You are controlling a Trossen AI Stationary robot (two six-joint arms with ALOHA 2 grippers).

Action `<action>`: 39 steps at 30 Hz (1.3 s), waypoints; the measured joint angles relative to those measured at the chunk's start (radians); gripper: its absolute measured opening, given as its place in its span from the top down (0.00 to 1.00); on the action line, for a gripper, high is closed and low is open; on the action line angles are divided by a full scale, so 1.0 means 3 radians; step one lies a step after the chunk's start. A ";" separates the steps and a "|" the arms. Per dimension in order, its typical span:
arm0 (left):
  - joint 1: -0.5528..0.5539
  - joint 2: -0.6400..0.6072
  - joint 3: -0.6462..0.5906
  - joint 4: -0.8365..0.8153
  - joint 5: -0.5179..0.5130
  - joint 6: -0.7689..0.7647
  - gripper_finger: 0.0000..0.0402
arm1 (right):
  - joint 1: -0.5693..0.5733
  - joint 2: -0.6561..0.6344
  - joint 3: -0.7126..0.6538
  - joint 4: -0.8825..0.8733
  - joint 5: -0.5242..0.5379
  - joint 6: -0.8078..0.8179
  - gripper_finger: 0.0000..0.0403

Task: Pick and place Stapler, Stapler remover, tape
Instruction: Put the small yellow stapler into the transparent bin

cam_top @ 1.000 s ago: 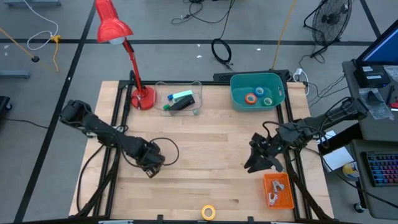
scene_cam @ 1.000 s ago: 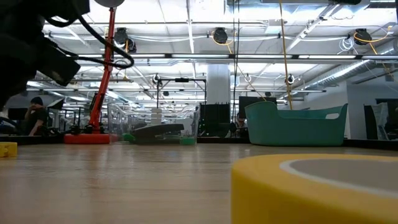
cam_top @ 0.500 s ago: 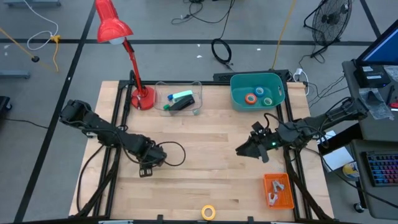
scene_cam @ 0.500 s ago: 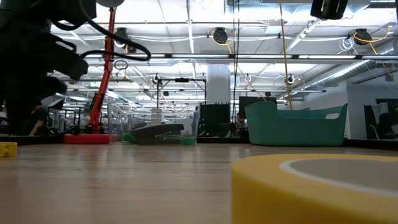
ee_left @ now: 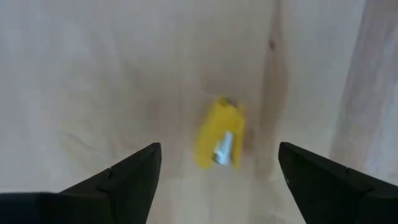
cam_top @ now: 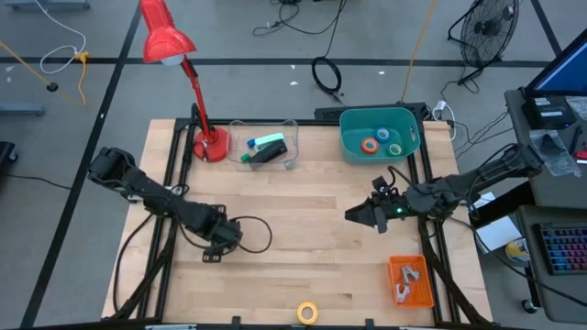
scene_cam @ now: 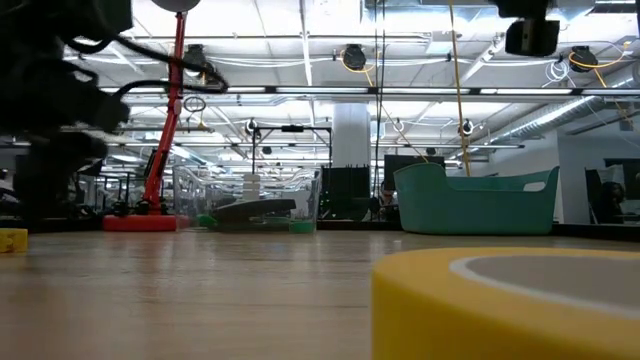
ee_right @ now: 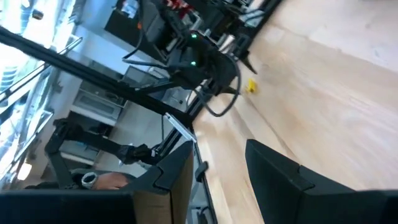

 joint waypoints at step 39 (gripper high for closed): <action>-0.0209 0.0144 -0.0162 0.0383 0.0018 -0.0342 0.47 | 0.0028 0.0001 -0.0333 0.0793 0.0144 0.0047 0.65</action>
